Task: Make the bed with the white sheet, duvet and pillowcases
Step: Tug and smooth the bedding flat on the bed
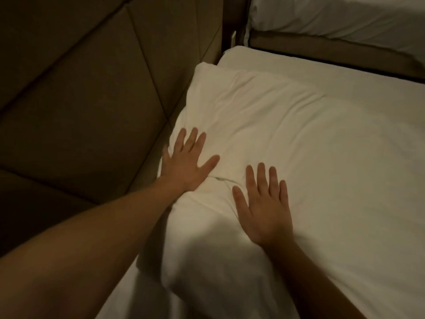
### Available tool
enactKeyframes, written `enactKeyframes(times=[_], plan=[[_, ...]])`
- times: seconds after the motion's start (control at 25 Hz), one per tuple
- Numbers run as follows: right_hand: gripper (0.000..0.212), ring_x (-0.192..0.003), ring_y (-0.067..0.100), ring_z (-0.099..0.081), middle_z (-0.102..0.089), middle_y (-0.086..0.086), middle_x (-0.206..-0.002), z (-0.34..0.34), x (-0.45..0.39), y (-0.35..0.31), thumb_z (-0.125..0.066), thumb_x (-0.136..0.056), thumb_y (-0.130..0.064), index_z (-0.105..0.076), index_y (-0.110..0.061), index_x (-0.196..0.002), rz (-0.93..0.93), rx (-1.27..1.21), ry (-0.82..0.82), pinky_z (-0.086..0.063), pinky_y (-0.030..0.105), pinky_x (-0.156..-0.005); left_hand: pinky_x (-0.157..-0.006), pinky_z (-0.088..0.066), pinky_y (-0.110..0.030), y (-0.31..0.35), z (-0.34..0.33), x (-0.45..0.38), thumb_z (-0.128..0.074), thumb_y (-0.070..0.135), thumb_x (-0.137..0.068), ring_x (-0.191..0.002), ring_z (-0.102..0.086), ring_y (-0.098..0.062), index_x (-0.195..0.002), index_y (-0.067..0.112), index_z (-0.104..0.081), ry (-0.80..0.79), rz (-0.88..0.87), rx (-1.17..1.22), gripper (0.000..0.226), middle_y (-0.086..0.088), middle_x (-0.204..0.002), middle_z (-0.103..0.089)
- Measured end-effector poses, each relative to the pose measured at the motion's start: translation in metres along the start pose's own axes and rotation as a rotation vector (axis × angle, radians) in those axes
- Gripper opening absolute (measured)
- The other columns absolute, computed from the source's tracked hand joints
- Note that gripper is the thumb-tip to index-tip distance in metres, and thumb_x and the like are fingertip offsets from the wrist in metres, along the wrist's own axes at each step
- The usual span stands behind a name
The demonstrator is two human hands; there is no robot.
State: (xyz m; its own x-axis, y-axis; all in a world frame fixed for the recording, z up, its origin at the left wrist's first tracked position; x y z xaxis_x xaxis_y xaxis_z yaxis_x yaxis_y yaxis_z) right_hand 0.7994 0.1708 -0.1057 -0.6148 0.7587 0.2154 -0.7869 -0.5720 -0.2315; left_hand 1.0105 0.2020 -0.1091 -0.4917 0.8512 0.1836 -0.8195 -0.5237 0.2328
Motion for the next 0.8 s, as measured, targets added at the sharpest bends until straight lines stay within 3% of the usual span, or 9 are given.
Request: enactKeyframes(times=[0.08,0.16,0.24,0.36,0.48,0.6,0.72,0.8], plan=[[0.078,-0.148,0.022,0.031,0.027,0.0,-0.163,-0.009,0.019,-0.007,0.014,-0.09,-0.071,0.023,-0.03,-0.156,-0.035,0.034,0.001,0.012,0.046,-0.123,-0.118,-0.01,-0.063,-0.019,-0.008,0.027,-0.017,0.083,-0.088,-0.153,0.012,-0.023,-0.158,0.041,0.003,0.012,0.125,0.101,0.084,0.018,-0.166,0.013],[0.08,-0.149,0.021,0.029,0.026,0.001,-0.164,-0.014,0.031,-0.014,0.012,-0.09,-0.072,0.022,-0.027,-0.156,-0.065,0.029,0.032,0.013,0.047,-0.123,-0.114,-0.026,-0.061,-0.033,-0.01,0.045,-0.028,0.086,-0.084,-0.15,-0.012,-0.034,-0.157,0.039,0.001,0.054,0.257,0.263,0.092,0.013,-0.166,0.004],[0.083,-0.15,0.022,0.027,0.025,0.003,-0.164,-0.017,0.035,-0.018,0.013,-0.089,-0.072,0.023,-0.024,-0.156,-0.099,0.034,0.036,0.013,0.047,-0.123,-0.106,-0.04,-0.053,-0.041,-0.015,0.059,-0.044,0.086,-0.08,-0.136,-0.039,-0.037,-0.156,0.029,-0.007,0.076,0.394,0.434,0.102,-0.004,-0.161,-0.018],[0.085,-0.15,0.024,0.026,0.026,0.005,-0.164,-0.018,0.038,-0.022,0.012,-0.089,-0.073,0.026,-0.021,-0.155,-0.136,0.058,0.036,0.012,0.049,-0.123,-0.096,-0.05,-0.047,-0.048,-0.01,0.071,-0.059,0.086,-0.071,-0.116,-0.057,-0.035,-0.139,0.013,-0.031,0.097,0.474,0.557,0.104,-0.015,-0.137,-0.052],[0.08,-0.15,0.024,0.026,0.024,0.002,-0.165,-0.004,0.034,-0.035,0.002,-0.094,-0.074,0.023,-0.029,-0.156,-0.086,0.02,0.062,0.013,0.049,-0.122,-0.095,-0.051,-0.048,-0.077,0.014,0.068,-0.058,0.088,-0.069,-0.117,-0.057,-0.038,-0.135,0.011,-0.039,0.122,0.454,0.466,0.103,-0.016,-0.13,-0.057],[0.074,-0.149,0.022,0.03,0.031,-0.007,-0.161,0.0,0.033,-0.059,-0.002,-0.095,-0.075,0.022,-0.038,-0.154,0.05,0.06,0.067,0.015,0.05,-0.121,-0.091,-0.051,-0.049,-0.101,0.014,0.08,-0.05,0.089,-0.074,-0.113,-0.057,-0.038,-0.135,0.013,-0.037,0.071,0.434,0.346,0.098,-0.016,-0.128,-0.056],[0.074,-0.148,0.023,0.032,0.029,-0.007,-0.162,-0.015,0.033,-0.051,0.001,-0.094,-0.074,0.016,-0.038,-0.156,0.056,0.157,0.017,0.011,0.053,-0.122,-0.088,-0.049,-0.045,-0.097,-0.006,0.093,-0.045,0.082,-0.083,-0.113,-0.057,-0.039,-0.137,0.013,-0.031,0.026,0.48,0.226,0.089,-0.017,-0.132,-0.052],[0.072,-0.149,0.024,0.028,0.024,-0.006,-0.164,-0.022,0.027,-0.042,0.002,-0.095,-0.072,0.012,-0.037,-0.158,0.029,0.169,0.015,0.012,0.052,-0.122,-0.1,-0.041,-0.048,-0.074,0.004,0.082,-0.041,0.073,-0.092,-0.129,-0.044,-0.037,-0.15,0.015,-0.021,0.181,0.403,0.092,0.084,-0.016,-0.147,-0.038]])
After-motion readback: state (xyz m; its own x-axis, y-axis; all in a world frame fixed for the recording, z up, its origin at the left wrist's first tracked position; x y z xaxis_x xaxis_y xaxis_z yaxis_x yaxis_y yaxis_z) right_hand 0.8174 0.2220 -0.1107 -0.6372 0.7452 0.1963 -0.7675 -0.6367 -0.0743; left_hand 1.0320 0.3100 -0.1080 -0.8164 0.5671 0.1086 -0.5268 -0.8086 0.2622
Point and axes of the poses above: each hand's wrist, its own x-axis away from the middle knuckle, its own z-axis out of the back of the hand, y = z × x, the point moved 9 cm from there along -x, towards the middle knuckle
